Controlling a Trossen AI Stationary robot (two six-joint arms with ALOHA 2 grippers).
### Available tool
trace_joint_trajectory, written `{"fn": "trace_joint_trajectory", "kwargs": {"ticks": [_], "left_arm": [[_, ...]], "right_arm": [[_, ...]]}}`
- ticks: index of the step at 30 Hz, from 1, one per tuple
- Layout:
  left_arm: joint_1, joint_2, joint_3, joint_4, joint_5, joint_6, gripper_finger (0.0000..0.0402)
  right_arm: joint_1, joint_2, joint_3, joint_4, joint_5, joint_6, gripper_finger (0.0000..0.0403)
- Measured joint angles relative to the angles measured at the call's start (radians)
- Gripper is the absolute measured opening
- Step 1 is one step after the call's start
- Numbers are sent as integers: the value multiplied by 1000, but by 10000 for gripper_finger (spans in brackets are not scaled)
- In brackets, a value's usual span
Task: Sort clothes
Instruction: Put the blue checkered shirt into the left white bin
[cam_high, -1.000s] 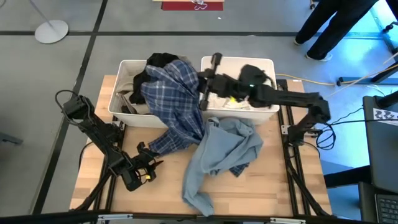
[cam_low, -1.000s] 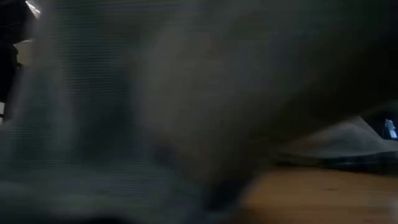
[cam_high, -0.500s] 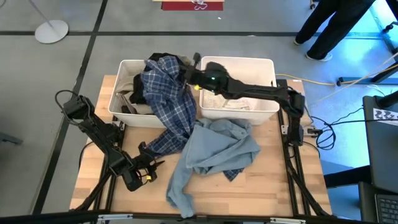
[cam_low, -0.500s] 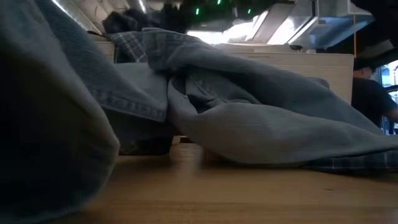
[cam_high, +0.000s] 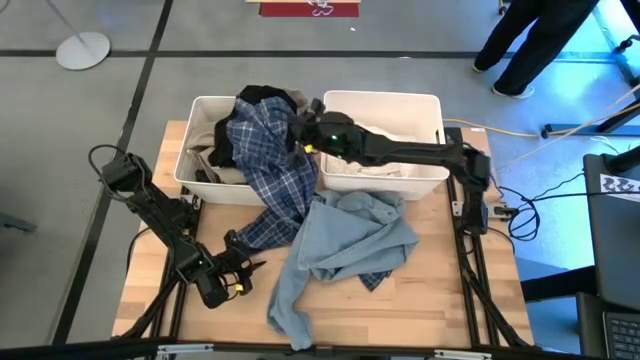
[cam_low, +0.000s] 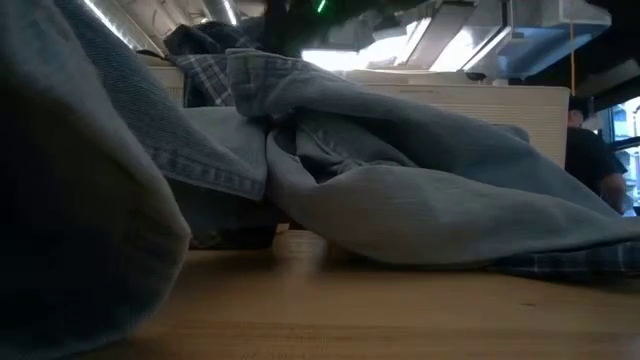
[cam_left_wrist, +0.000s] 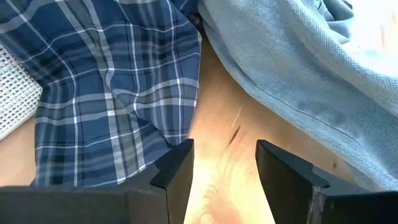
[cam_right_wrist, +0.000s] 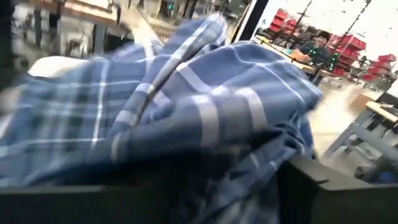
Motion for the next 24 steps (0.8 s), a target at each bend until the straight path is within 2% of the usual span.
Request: {"fn": "trace_joint_trajectory", "kwargs": {"ticks": [3,7,10,14,18,24], "left_arm": [[0,0,0,1,1,-2,164],[0,0,0,0,1,-4,164],[0,0,0,0,1,-3,164],[13,0,0,-1,1,-3,164],[38,0,0,0,1,3,164],[55,0,0,0,1,11,164]], "right_arm": [[67,-107,2,-162,100,-61,249],[184,-250,2,-417,228,-52,280],[279,-328,2,-609,213,51,288],[403,-355,-15,-809,136,192,289],[510,-344,-152,-793,91,250,289],[618,-292,-451,-491,87,246,289]]}}
